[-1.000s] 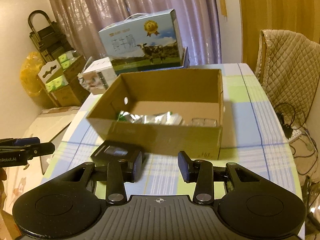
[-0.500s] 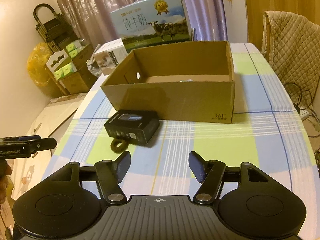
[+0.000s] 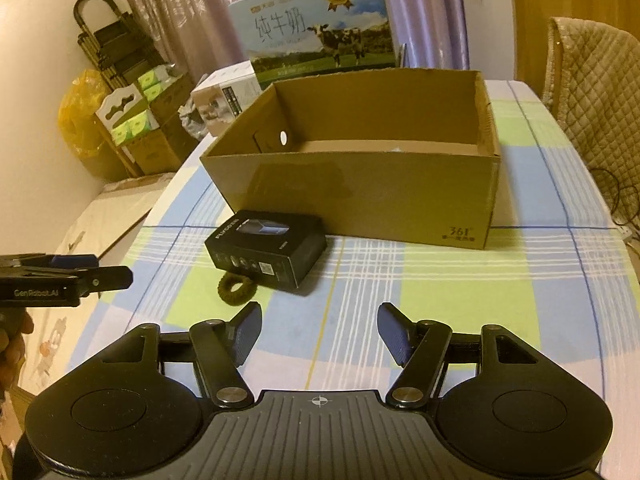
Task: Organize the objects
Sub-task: 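Move both grippers back toward the black shaver box and brown hair tie, then grasp the black FLYCO shaver box with the right gripper and lift it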
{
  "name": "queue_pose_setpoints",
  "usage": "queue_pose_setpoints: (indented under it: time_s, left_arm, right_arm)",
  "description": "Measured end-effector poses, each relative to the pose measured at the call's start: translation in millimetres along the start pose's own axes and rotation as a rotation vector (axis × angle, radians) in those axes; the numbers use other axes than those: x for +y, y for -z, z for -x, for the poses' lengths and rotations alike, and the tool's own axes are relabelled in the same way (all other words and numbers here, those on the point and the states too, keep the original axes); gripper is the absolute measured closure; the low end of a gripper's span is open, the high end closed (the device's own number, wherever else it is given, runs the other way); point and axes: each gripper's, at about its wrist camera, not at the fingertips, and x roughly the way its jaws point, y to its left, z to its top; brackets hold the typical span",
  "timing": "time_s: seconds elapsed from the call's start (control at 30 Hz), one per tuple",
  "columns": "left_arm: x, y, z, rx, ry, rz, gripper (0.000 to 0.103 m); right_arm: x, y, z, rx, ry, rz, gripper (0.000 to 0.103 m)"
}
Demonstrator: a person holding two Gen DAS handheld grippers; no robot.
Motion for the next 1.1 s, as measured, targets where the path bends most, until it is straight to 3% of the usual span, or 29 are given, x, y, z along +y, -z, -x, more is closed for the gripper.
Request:
queue_pose_setpoints:
  time_s: [0.2,0.3,0.43,0.53,0.8,1.1]
  left_arm:
    - [10,-7,-38,0.032,-0.013,-0.025,0.029]
    - [18,-10,-58,0.047,0.019,-0.023,0.034]
    - [22,-14,-86,0.069,0.061,-0.06,0.049]
    - [23,-16,-106,0.086,0.092,-0.094,0.062]
    - [20,-18,-136,0.085,0.197,-0.183,0.062]
    - [15,-21,-149,0.081,0.25,-0.263,0.062]
  right_arm:
    - [-6,-9,-32,0.019,0.005,0.01,0.044]
    - [-8,-14,-52,0.036,0.01,0.025,0.056]
    - [-12,-20,-79,0.063,0.004,0.034,0.072]
    - [-12,-24,-96,0.079,0.002,0.052,0.075]
    - [-1,-24,-128,0.122,-0.037,0.152,0.075]
    - [12,-24,-146,0.117,-0.109,0.23,0.075]
